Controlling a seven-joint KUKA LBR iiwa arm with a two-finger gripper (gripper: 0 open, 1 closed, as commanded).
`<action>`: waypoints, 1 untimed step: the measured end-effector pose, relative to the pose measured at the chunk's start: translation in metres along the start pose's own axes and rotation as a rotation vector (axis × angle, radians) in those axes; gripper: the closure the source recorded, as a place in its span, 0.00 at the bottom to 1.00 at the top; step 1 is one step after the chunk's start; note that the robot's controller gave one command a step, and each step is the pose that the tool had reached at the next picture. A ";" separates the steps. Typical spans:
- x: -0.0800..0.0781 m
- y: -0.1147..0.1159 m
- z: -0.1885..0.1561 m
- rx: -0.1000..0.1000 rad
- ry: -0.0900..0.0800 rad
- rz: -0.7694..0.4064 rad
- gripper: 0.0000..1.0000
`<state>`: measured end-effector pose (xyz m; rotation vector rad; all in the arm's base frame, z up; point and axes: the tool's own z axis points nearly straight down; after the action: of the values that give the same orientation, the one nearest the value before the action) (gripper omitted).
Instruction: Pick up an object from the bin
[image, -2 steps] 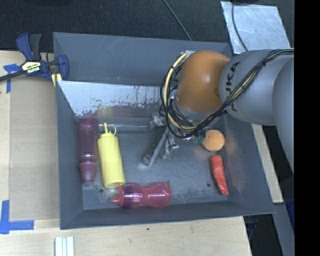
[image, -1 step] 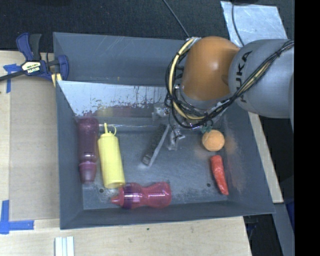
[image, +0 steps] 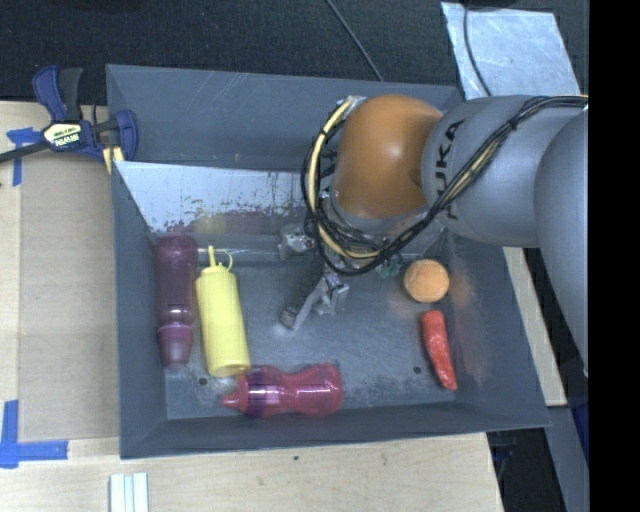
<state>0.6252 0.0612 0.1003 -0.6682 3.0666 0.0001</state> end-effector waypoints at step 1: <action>0.007 -0.018 0.030 0.007 -0.015 -0.103 0.00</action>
Offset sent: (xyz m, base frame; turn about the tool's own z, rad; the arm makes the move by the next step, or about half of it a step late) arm 0.0016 -0.0200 -0.0303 -0.3081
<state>0.6264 0.0424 0.0705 -0.8207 3.0124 -0.0055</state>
